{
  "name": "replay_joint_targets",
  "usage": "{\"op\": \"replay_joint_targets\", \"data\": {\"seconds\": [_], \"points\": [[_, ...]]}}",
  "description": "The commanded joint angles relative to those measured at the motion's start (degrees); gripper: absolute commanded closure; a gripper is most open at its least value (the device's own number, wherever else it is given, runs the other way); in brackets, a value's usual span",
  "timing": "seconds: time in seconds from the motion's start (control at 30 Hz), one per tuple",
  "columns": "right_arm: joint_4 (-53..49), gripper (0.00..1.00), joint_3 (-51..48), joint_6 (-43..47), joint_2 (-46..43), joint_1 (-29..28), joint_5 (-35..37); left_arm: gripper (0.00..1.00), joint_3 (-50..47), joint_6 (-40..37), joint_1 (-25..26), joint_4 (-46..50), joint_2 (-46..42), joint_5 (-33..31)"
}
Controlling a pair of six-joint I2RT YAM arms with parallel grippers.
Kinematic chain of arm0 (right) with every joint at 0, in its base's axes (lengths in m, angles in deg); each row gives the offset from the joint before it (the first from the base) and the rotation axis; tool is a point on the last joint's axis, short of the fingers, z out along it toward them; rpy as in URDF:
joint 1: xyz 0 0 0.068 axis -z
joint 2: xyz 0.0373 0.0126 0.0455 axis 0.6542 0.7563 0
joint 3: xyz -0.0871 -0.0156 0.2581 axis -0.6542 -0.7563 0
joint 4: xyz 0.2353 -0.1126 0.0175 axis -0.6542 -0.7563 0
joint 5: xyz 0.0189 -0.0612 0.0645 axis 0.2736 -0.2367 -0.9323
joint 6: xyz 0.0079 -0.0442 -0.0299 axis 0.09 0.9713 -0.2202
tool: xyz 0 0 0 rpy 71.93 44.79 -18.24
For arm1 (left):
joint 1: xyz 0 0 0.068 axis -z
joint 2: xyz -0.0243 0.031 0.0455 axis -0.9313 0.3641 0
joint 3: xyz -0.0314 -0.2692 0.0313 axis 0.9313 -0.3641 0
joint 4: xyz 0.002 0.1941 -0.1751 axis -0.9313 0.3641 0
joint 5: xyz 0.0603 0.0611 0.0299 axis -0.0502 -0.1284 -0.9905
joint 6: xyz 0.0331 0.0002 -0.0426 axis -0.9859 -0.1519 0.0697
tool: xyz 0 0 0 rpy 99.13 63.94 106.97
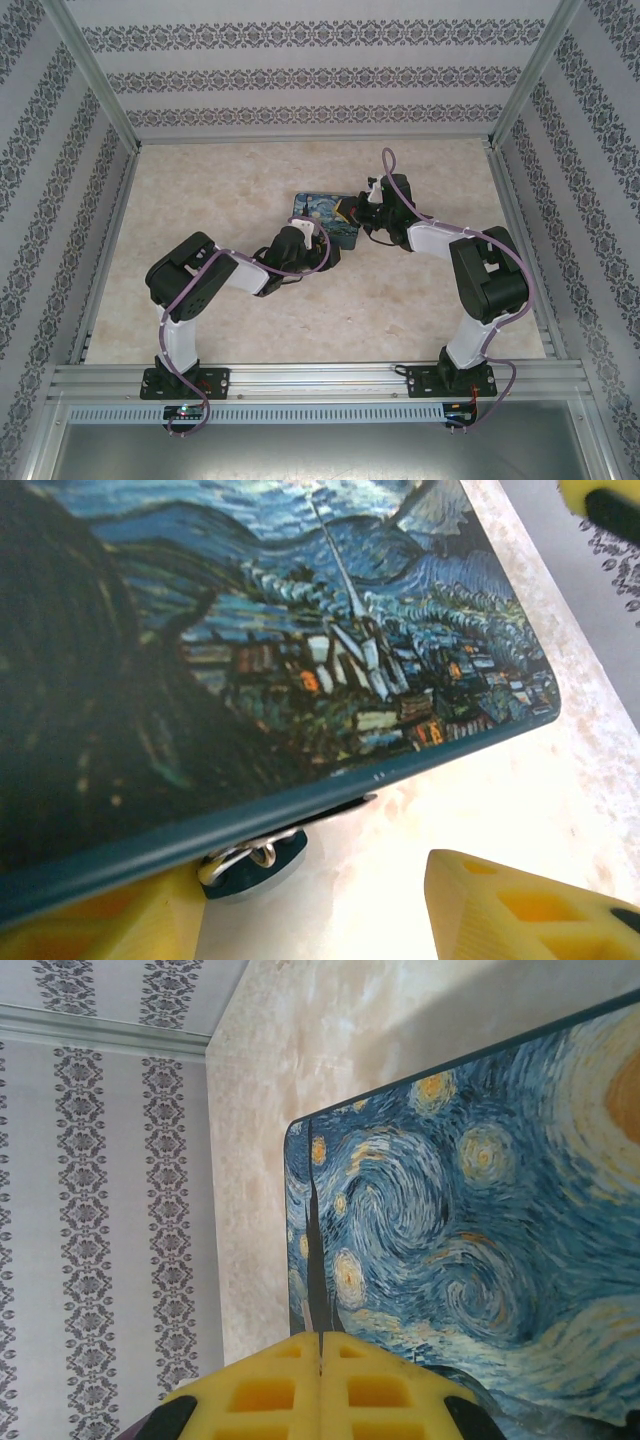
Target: Unlock the padlock with the key
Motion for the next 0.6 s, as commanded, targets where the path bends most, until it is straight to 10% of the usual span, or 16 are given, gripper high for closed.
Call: {"op": "replay_joint_targets", "data": {"seconds": [0.0,0.57], "points": [[1.7,1.00,-0.5,0.0,1.0,0.7,-0.8,0.42,-0.9,3.6,0.7,-5.7,0.3,1.5],[1.7,1.00,-0.8,0.0,0.7,1.0,-0.9,0.44,-2.0,14.1,0.8,-16.4,6.0,1.3]]}}
